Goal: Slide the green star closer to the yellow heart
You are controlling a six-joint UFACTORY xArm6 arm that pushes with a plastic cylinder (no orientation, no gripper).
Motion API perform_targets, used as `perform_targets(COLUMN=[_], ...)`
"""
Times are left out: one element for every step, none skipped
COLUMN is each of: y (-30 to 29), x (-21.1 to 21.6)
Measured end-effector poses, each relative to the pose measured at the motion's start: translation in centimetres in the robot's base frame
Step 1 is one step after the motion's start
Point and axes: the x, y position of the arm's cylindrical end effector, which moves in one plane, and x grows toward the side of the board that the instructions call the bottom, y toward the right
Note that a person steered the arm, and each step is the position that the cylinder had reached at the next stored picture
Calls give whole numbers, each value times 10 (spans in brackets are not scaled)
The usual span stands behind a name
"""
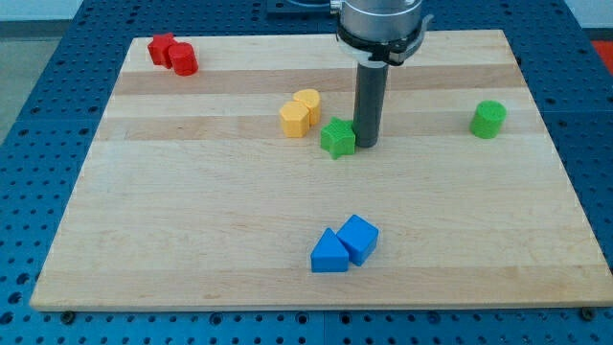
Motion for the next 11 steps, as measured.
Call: perform_targets(y=[0, -1, -4, -11, -22, -27, -36, -42, -42, -42, -38], x=[19, 40, 44, 34, 20, 13, 7, 7, 7, 7, 7])
